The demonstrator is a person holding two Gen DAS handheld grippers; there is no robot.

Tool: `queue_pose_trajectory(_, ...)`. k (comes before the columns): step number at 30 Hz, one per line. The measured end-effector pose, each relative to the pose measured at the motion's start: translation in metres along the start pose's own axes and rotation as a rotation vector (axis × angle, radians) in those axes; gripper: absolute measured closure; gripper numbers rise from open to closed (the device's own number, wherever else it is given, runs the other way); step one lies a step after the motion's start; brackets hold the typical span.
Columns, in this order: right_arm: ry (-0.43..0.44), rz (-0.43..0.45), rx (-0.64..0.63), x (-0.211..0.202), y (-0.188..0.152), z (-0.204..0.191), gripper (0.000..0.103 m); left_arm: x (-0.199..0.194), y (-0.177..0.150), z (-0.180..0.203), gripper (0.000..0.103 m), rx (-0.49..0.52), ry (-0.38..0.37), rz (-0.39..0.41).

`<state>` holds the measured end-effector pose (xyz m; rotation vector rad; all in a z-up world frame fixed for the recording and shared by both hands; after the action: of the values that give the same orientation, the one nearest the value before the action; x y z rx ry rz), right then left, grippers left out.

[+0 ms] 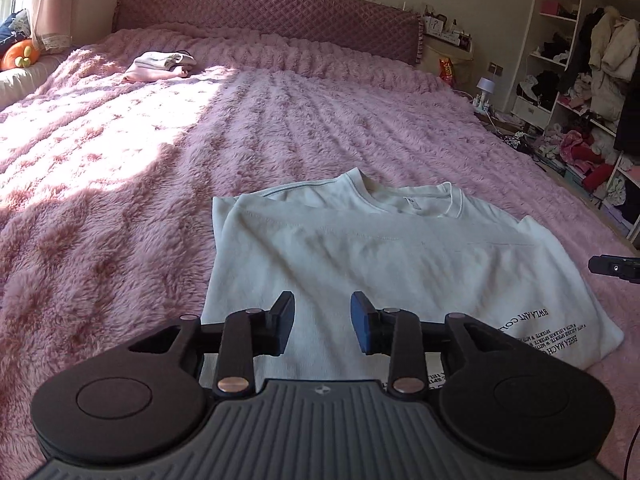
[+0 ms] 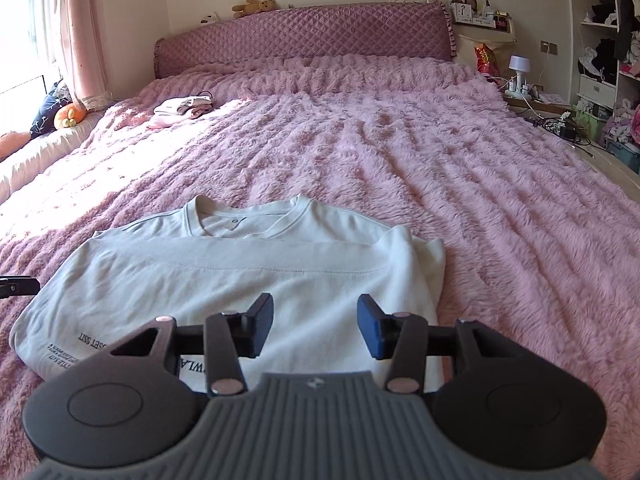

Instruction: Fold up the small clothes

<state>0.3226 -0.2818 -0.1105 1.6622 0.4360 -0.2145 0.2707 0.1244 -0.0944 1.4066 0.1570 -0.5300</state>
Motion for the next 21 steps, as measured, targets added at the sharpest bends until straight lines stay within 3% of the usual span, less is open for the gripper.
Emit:
queue_pose_trajectory(3, 0.015, -0.050, 0.007, -0.017, -0.027, -0.007, 0.060, -0.004, -0.017, -0.009, 0.061, -0.050, 0.025, -0.031)
queue_pose_trajectory(6, -0.026, -0.120, 0.017, -0.022, -0.059, -0.002, 0.060, 0.002, -0.035, -0.027, 0.061, -0.114, 0.079, -0.084)
queue_pose_trajectory(11, -0.084, -0.163, 0.040, -0.025, -0.091, 0.018, 0.060, 0.005, -0.055, -0.044, 0.062, -0.138, 0.080, -0.103)
queue_pose_trajectory(17, -0.104, -0.171, 0.003, -0.026, -0.080, 0.011, 0.060, 0.003, -0.056, -0.041, 0.060, -0.117, 0.069, -0.087)
queue_pose_trajectory(21, -0.040, -0.105, -0.027, -0.013, -0.047, -0.015, 0.057, -0.003, -0.059, -0.034, 0.048, -0.104, 0.056, -0.081)
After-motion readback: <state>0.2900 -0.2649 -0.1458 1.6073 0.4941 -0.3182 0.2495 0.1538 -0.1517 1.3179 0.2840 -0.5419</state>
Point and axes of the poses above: each gripper's, at about its wrist camera, not at the fingertips, and x roughly the way its jaws point, z to its right, y to its top, the point moved 3 cm from there along x, roughly the way its jaws point, and after that the axes turned 14 degrees about z, right-handed, at the moved point
